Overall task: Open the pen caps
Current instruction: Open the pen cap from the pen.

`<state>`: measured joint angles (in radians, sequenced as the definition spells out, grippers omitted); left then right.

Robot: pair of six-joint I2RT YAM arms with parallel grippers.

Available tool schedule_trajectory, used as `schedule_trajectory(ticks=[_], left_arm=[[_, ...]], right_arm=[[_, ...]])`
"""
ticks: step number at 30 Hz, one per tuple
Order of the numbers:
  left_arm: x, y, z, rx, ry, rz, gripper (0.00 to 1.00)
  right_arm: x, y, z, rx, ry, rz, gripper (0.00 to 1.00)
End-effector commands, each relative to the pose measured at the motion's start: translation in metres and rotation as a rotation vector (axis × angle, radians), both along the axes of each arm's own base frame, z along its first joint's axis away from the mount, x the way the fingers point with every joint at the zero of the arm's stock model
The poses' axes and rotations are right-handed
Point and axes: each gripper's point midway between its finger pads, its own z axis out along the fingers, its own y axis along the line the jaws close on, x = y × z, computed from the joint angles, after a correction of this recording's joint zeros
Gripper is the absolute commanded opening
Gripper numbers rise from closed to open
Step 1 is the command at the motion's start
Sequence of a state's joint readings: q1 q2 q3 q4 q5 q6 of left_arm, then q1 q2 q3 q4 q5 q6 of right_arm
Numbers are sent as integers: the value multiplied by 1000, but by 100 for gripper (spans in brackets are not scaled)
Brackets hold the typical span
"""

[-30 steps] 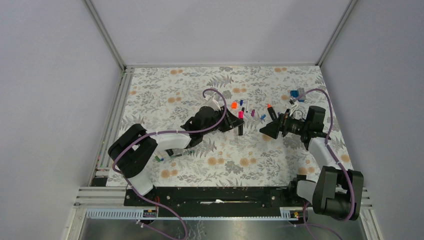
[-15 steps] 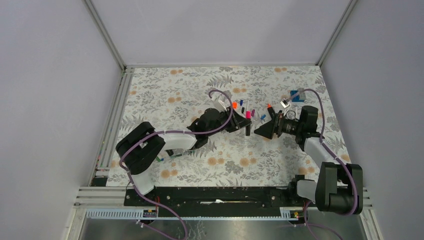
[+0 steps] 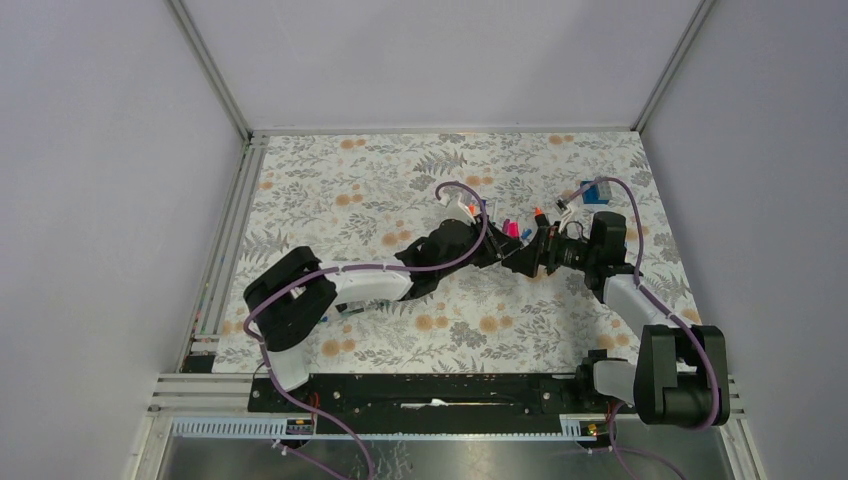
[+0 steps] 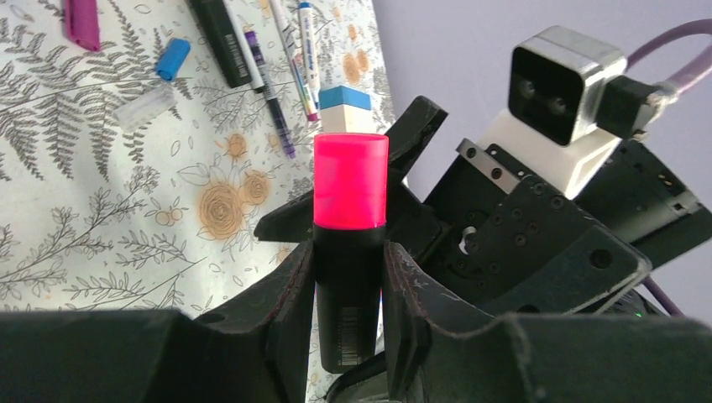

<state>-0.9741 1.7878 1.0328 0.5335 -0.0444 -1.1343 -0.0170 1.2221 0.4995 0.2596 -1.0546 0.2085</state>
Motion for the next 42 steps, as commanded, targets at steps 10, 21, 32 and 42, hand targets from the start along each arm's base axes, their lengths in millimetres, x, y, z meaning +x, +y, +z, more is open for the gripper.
schedule_trajectory(ticks=[10,21,32,42], left_arm=[[6,-16,3,27,20,64,0],[2,-18,10,15,12,54,0],[-2,-9,27,-5,-35,52,42],[0,20,39,34,-116,113,99]], right_arm=[[20,-2,7,-108,-102,-49,69],[21,-1,10,-125,-121,-36,7],[13,4,20,-104,-163,25,0],[4,10,28,-65,-189,90,0]])
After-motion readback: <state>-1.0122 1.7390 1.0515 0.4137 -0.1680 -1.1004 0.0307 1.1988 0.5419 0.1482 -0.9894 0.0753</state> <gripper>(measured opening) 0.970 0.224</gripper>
